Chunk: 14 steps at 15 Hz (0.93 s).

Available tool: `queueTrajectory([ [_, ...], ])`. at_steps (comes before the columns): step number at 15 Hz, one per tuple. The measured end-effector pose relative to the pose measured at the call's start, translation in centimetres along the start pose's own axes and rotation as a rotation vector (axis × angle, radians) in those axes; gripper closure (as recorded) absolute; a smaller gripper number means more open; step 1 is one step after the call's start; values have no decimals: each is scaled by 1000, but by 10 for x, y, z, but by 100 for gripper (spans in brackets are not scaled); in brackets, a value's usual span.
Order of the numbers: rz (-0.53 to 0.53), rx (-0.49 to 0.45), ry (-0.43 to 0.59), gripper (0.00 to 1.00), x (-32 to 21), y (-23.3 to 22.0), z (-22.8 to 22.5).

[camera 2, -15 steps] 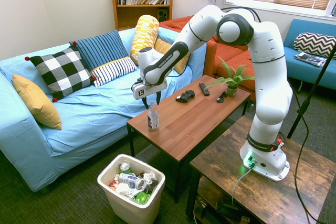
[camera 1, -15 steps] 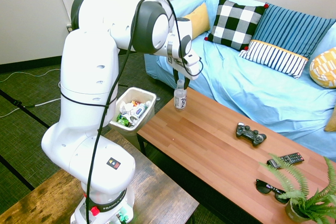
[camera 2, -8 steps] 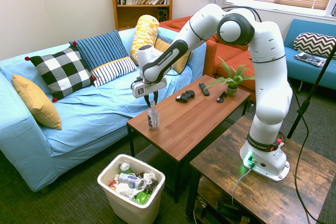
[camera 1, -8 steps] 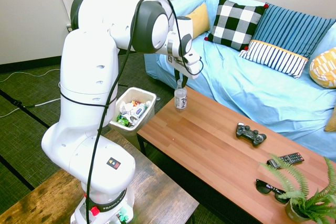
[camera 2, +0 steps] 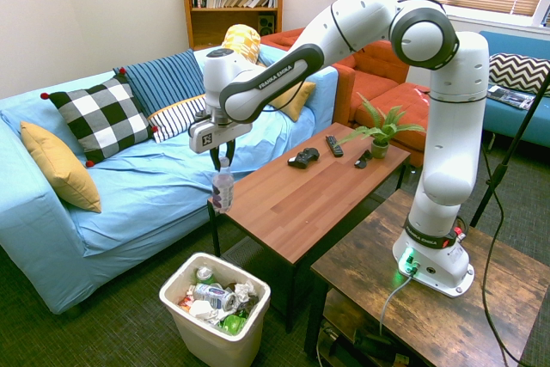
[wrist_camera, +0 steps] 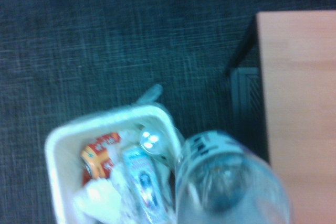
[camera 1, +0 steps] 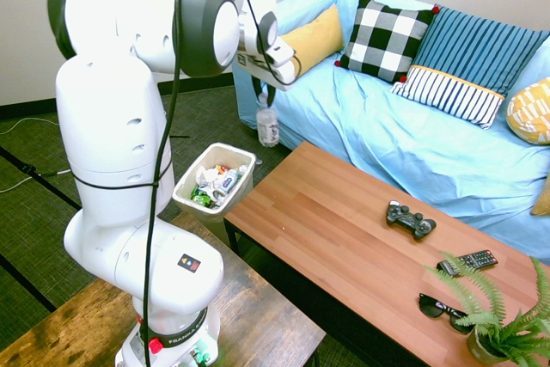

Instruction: Throw the bottle in the trash bin

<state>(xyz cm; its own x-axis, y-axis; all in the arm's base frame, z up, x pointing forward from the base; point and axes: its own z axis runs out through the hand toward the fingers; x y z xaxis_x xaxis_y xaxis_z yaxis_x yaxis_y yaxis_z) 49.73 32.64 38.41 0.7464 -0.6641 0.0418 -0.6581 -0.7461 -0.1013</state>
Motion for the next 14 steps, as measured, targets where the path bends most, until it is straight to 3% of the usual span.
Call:
queueTrajectory([
  [4, -125, -28, 3, 100, -110, -22, 38],
  [5, -142, -43, 8, 0, -124, -24, 59],
  [9, -172, -108, 20, 0, -137, -32, 132],
  [14, -178, -120, 26, 0, -141, -39, 148],
])
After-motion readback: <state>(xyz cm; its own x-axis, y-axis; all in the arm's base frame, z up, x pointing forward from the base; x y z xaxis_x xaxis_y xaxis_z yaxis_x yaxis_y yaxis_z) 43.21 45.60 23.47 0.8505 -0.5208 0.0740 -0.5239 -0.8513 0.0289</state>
